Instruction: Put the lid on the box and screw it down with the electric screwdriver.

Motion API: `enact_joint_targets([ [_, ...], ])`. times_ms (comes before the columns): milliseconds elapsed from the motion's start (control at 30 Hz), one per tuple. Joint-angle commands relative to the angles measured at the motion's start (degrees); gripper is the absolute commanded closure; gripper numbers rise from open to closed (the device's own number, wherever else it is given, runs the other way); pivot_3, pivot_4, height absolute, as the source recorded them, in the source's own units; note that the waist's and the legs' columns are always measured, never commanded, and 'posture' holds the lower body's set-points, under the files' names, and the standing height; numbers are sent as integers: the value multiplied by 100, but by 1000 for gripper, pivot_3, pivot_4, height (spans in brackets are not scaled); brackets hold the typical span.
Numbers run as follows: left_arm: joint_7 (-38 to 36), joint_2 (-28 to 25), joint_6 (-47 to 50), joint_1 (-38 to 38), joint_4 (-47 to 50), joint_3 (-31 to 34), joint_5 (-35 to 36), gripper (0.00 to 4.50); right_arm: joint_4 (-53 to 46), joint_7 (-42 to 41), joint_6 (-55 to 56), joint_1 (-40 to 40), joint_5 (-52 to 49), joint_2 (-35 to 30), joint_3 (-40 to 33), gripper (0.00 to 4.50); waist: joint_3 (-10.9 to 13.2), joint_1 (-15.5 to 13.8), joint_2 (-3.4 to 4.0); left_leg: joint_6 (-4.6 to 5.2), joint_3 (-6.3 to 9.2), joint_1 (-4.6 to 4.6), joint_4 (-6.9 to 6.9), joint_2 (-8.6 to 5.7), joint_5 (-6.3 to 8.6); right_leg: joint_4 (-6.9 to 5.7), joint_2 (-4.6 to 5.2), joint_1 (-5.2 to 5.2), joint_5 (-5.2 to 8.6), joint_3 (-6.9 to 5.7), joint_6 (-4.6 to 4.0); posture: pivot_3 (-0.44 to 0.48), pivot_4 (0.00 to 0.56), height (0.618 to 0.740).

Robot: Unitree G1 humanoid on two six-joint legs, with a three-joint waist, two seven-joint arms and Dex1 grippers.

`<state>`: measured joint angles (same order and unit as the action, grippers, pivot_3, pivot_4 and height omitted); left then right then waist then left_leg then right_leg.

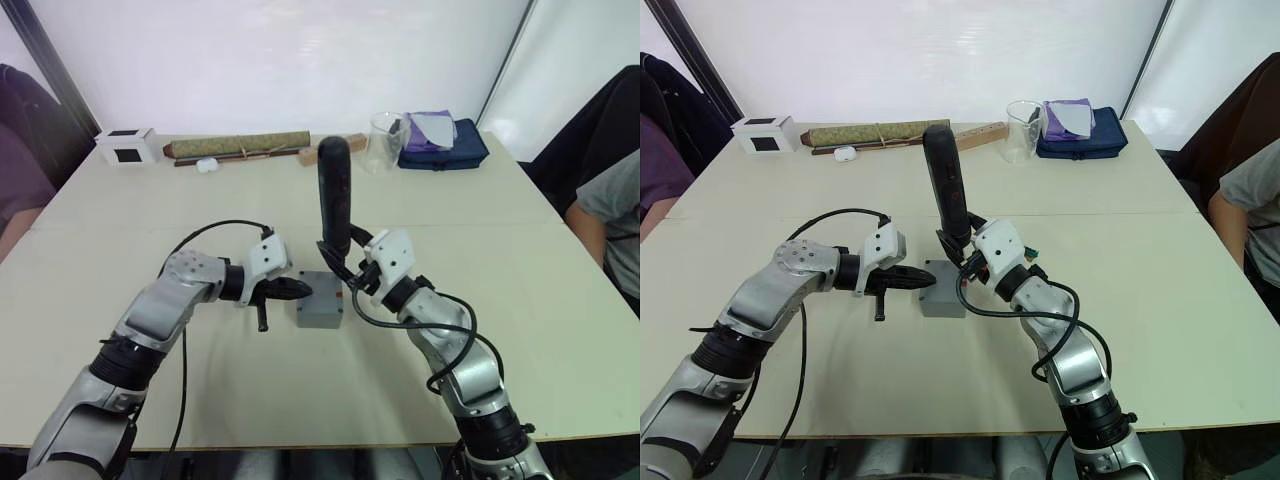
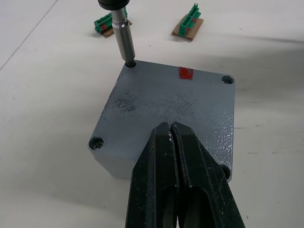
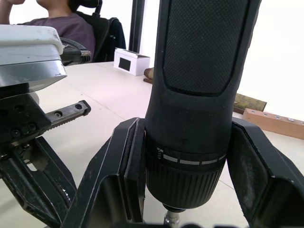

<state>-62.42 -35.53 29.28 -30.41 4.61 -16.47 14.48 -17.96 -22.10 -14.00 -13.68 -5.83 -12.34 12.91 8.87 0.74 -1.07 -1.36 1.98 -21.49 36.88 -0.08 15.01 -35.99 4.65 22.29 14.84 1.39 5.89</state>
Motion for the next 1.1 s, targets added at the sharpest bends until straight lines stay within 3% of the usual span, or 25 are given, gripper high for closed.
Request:
enact_joint_targets([
  [33,-1,-5,59,86,-167,-142,-155,4500,368,-51,-502,219,74,-149,9,2370,0,-1,0,0,0,0,-1,0,0,1,1,0,1,0,0,0,150,740],
  [200,35,67,10,86,-252,-156,-173,4500,-304,-233,-644,-114,-279,-198,-253,2370,5,-14,3,0,2,-2,-1,0,0,3,5,2,1,-1,1,0,150,740],
  [300,59,145,-65,77,-357,-147,-186,4500,-1119,-480,-1346,-679,-917,-424,-602,2370,28,-14,19,0,1,-17,-1,-5,0,5,13,4,0,-1,1,0,150,740],
  [433,145,318,-181,35,-592,-37,-179,4500,-1645,-545,-2570,-1997,-2120,-791,-1464,2370,63,-11,47,0,0,-110,18,-8,-2,-13,12,84,-10,-3,1,0,150,740],
  [567,200,462,-223,77,-689,71,-120,4500,-1482,-495,-3218,-2913,-2848,-1061,-2063,2370,66,-9,47,2,5,-118,7,-14,-1,-13,-1,93,-20,-15,19,0,150,740],
  [800,346,773,378,32,-413,1004,859,4500,-476,-6,-4671,-3965,-3877,-1655,-3110,2370,103,-3,38,4,3,-123,11,-7,0,-8,6,94,-11,-15,1,0,150,740],
  [967,29,240,1075,-107,677,1384,1609,4500,1119,-154,-7264,-4617,-4496,-3016,-3752,2370,133,-15,44,3,1,-208,22,-10,-1,-15,8,175,-26,-12,14,0,150,740],
  [1100,-210,-158,1525,-268,1681,1339,2166,4500,2142,-679,-7808,-3715,-4262,-4878,-2355,2370,143,-78,59,4,-9,-269,19,-20,-1,-10,11,227,-27,-18,18,0,150,740],
])
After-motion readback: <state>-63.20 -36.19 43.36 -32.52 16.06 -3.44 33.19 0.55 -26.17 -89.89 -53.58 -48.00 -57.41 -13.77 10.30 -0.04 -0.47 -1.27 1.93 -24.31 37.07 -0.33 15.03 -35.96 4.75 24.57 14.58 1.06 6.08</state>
